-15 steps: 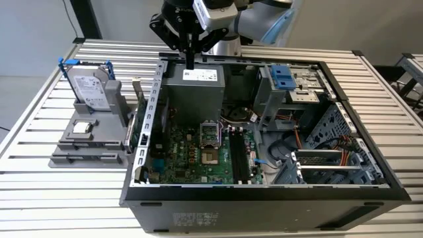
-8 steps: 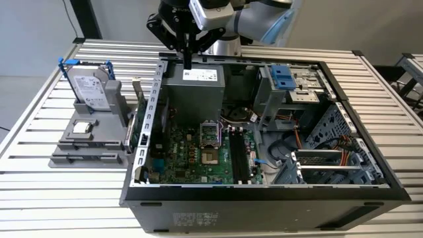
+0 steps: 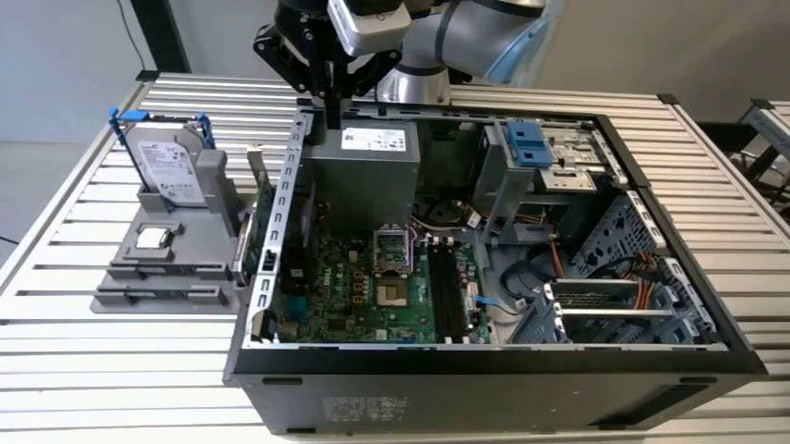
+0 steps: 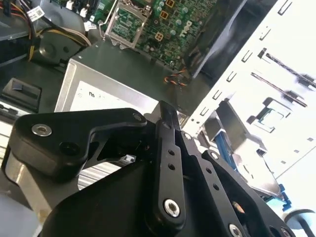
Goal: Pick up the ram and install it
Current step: 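Reach for the ram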
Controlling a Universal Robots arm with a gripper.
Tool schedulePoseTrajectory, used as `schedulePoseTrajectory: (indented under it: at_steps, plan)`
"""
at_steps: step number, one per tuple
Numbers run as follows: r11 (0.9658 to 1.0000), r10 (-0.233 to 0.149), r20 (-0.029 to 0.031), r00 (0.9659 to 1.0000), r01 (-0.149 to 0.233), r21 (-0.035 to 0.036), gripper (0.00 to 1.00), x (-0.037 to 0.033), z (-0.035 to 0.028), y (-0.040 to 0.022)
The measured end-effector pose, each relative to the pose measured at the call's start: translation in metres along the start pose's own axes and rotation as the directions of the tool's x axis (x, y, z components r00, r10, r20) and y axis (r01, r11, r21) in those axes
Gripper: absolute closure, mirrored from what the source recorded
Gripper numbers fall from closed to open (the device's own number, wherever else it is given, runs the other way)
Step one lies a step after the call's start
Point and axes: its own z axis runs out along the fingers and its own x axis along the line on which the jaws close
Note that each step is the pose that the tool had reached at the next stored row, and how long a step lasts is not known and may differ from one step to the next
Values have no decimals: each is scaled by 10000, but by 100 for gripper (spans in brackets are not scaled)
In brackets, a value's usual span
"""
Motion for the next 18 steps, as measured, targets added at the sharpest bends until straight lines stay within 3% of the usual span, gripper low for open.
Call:
schedulePoseTrajectory:
  at_steps: [7,18]
  plan:
    - [10000,-63,-3,10000,63,-2,100,182,-4,-12]
    - [9993,-367,-18,9993,367,-7,100,398,-9,-27]
